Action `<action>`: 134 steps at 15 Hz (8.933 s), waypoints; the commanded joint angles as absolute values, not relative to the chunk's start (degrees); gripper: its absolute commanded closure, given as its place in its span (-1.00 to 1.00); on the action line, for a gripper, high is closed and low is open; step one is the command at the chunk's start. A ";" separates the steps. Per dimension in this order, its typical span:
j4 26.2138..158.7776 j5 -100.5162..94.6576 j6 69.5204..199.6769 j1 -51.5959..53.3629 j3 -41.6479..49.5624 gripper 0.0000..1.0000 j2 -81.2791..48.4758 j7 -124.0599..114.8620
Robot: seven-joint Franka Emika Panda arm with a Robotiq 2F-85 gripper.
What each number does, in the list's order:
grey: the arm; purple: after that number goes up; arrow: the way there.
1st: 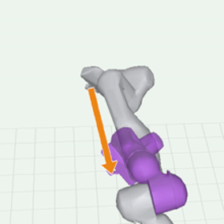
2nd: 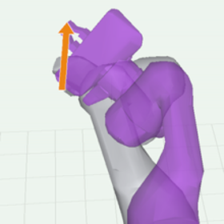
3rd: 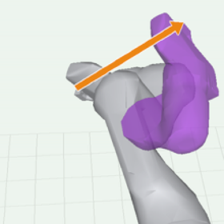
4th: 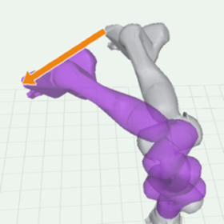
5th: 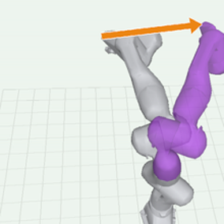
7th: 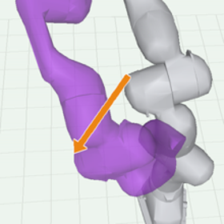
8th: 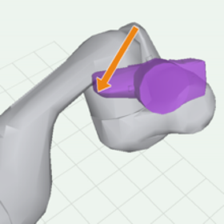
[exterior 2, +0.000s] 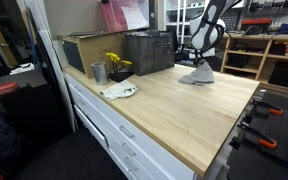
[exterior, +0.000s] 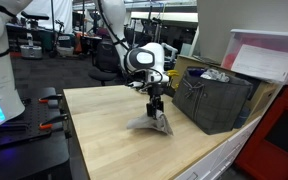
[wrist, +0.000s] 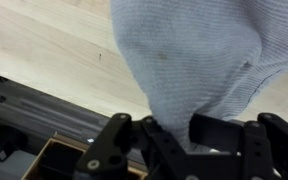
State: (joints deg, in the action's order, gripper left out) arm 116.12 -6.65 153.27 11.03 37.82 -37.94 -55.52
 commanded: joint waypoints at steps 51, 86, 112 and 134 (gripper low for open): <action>94.94 -1.42 134.22 -8.58 16.80 -1.00 -48.86 -47.95; 114.71 -3.46 147.19 -14.29 1.13 0.98 -30.71 26.92; 106.92 9.27 146.36 -21.15 -0.97 -1.00 -32.35 27.63; 90.13 35.90 125.70 -33.15 -1.06 -0.08 -53.60 12.62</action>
State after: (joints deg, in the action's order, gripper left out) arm 92.11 32.89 127.52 -31.57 0.00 -52.06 13.45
